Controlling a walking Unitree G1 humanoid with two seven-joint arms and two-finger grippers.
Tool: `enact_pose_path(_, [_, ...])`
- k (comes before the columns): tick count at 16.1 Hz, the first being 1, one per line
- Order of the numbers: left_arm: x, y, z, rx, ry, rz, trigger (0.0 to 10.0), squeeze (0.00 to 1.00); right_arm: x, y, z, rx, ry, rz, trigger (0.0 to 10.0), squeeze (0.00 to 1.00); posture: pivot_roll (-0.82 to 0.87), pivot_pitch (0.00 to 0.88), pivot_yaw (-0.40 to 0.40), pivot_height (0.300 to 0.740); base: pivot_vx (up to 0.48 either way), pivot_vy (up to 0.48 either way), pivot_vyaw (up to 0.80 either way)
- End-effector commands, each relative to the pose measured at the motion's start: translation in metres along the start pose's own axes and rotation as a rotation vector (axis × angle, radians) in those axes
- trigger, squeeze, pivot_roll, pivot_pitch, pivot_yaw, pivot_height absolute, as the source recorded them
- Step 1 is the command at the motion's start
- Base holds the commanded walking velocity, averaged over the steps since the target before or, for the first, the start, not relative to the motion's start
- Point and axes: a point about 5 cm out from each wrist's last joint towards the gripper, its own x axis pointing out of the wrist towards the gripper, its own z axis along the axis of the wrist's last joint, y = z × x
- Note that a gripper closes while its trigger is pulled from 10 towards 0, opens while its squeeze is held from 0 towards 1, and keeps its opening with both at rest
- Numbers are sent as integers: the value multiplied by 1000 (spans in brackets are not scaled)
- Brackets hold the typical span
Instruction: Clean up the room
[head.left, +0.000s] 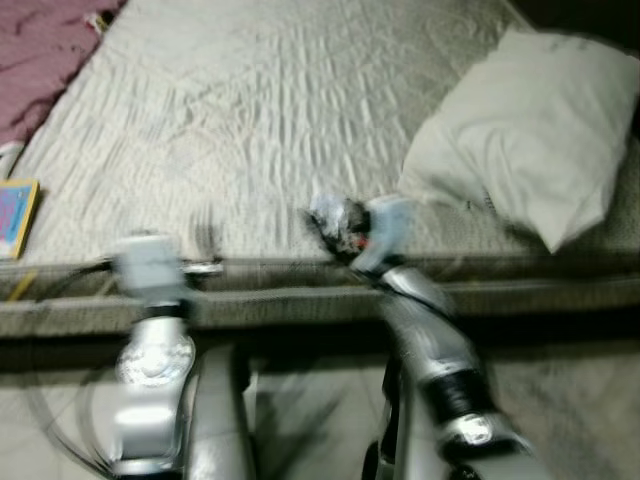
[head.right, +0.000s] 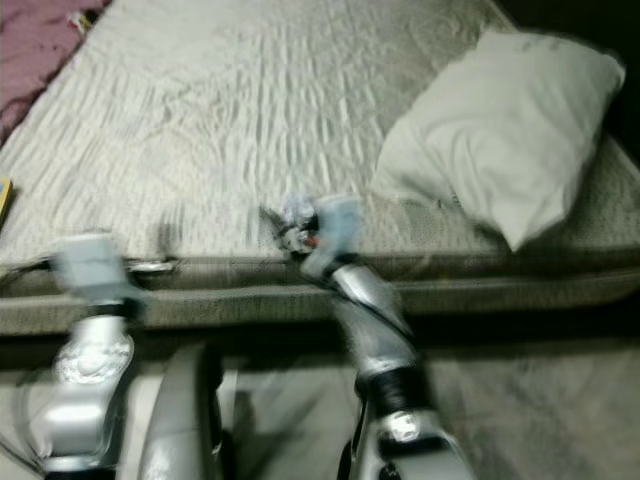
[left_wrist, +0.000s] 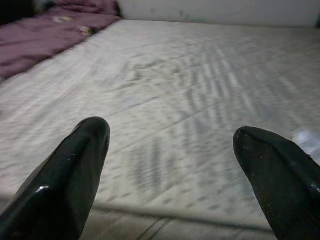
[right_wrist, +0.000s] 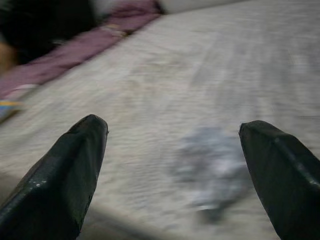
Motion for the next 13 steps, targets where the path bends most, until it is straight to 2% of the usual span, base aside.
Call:
enact_pose_path(1, [-1,13,-5,22,21,34,10000,0,6,15,1,19,-8,49,10000,0,-11,75,-18,491,0,0,0])
enact_pose_path(7, [-2,10,-7,6,30,28,10000,0,5,14,-1,2,6,59,10000,0,-2,75,-23,491,0,0,0])
enact_pose_path(10, [-8,12,-8,6,36,40,10000,0,5,18,-4,11,18,83,10000,0,11,89,-27,461,0,0,0])
enact_pose_path(12, [-11,16,-8,23,43,69,10000,0,8,22,-7,-5,46,118,10000,0,25,102,-26,461,0,0,0])
enact_pose_path(13, [-16,23,-8,53,53,116,10000,0,13,26,-13,-36,101,146,10000,0,42,119,-28,461,0,0,0])
